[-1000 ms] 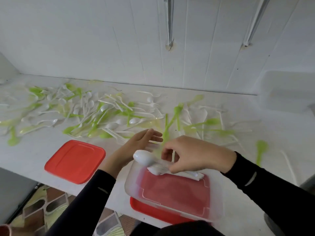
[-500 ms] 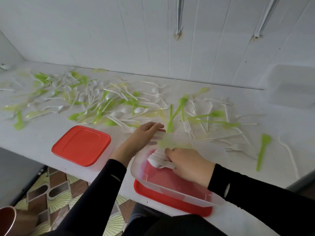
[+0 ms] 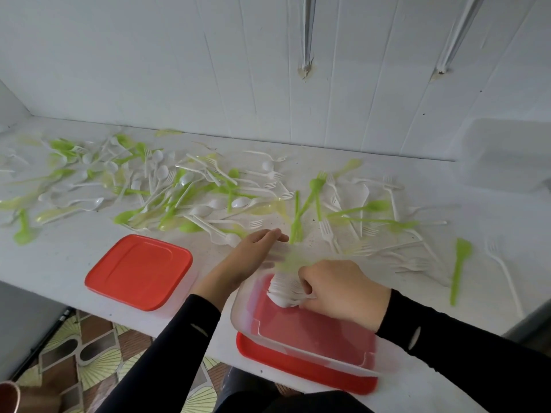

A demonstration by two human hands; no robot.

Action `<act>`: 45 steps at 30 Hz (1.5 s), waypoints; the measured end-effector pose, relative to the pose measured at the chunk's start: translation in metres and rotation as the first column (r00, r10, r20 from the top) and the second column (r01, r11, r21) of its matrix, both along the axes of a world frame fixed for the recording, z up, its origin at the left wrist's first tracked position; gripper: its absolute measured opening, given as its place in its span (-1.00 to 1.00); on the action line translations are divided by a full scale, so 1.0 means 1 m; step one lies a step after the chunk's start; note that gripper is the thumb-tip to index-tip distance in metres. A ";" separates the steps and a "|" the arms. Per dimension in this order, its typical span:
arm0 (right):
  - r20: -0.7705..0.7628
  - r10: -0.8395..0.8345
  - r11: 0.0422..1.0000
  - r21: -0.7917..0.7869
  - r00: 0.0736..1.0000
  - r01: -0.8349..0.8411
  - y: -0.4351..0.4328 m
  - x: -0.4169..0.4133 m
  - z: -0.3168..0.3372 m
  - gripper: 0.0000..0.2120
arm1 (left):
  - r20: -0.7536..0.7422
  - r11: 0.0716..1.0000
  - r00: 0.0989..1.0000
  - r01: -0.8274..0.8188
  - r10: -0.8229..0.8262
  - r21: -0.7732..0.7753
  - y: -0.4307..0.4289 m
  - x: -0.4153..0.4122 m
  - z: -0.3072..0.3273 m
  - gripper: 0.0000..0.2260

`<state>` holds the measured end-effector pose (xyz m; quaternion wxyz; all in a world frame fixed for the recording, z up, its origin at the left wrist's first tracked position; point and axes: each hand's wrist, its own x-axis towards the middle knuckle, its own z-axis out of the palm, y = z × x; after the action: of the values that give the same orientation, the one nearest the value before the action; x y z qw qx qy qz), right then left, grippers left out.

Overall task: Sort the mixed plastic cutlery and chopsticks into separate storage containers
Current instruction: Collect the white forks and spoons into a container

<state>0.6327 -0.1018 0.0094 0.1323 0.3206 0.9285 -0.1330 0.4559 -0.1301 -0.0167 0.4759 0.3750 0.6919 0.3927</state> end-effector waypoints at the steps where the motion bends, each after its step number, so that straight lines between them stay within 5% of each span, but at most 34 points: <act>1: -0.051 -0.035 0.997 -0.077 0.998 0.031 0.003 -0.001 0.010 -0.76 | 0.002 1.000 1.000 0.007 -0.007 -0.022 0.001 -0.001 -0.001 -0.69; 6: -0.320 -0.322 0.848 -0.516 0.891 0.121 0.029 -0.019 0.051 -0.87 | 0.106 0.992 0.988 0.120 -0.115 -0.038 0.007 -0.017 -0.004 -0.58; 9: -0.382 -0.416 0.815 -0.559 0.825 0.152 0.049 -0.040 0.049 -0.86 | -0.064 0.992 0.990 0.127 -0.125 0.024 0.008 -0.037 -0.001 -0.72; 12: -0.376 -0.390 0.849 -0.500 0.841 0.170 0.058 -0.078 0.034 -0.89 | -0.289 0.992 0.956 0.073 -0.041 0.101 0.014 -0.091 -0.005 -0.93; 16: -0.317 -0.263 0.918 -0.374 0.911 0.135 0.059 -0.132 0.012 -0.94 | -0.478 0.992 0.878 0.042 0.019 0.116 0.017 -0.160 -0.007 -0.95; 20: -0.122 -0.183 0.952 -0.271 0.976 0.145 0.058 -0.181 -0.006 -0.74 | -0.553 0.946 0.786 0.323 -0.278 -0.016 0.019 -0.189 -0.007 -0.88; 23: 0.069 -0.141 0.972 -0.182 0.988 0.151 0.053 -0.202 -0.019 -0.54 | -0.623 0.837 0.600 0.519 -0.502 -0.175 0.024 -0.188 -0.018 -0.84; 26: 0.105 -0.177 0.973 -0.130 0.979 0.190 0.049 -0.209 -0.028 -0.61 | -0.699 0.779 0.442 0.567 -0.562 -0.268 0.033 -0.189 -0.030 -0.80; 28: 0.060 -0.229 0.962 -0.135 0.971 0.235 0.052 -0.206 -0.028 -0.75 | -0.723 0.771 0.421 0.588 -0.548 -0.243 0.036 -0.193 -0.035 -0.84; 31: -0.093 -0.384 0.913 -0.190 0.919 0.362 0.064 -0.193 -0.023 -0.87 | -0.718 0.765 0.501 0.640 -0.483 -0.068 0.039 -0.206 -0.033 -0.87; 33: -0.295 -0.532 0.838 -0.315 0.794 0.445 0.069 -0.182 -0.016 -0.90 | -0.599 0.793 0.674 0.600 -0.434 0.101 0.041 -0.217 -0.023 -0.91; 36: -0.558 -0.690 0.724 -0.510 0.462 0.465 0.075 -0.176 0.000 -0.98 | -0.253 0.868 0.909 0.398 -0.330 0.298 0.046 -0.228 0.005 -0.95; 40: -0.651 -0.759 0.635 -0.740 0.007 0.222 0.088 -0.177 0.022 -0.91 | 0.202 0.914 0.956 0.122 -0.213 0.387 0.058 -0.236 0.024 -0.86; 42: -0.688 -0.725 0.669 -0.717 -0.042 0.196 0.091 -0.182 0.029 -0.90 | 0.284 0.939 0.941 0.085 -0.186 0.333 0.065 -0.245 0.022 -0.77; 45: -0.741 -0.664 0.716 -0.590 0.101 0.373 0.094 -0.193 0.024 -0.84 | -0.025 0.961 0.982 0.190 -0.189 0.202 0.073 -0.255 0.019 -0.74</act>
<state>0.4402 -0.0080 0.0339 -0.4375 0.4711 0.6233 -0.4452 0.2010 -0.0571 0.0018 0.4684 0.4872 0.6103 0.4132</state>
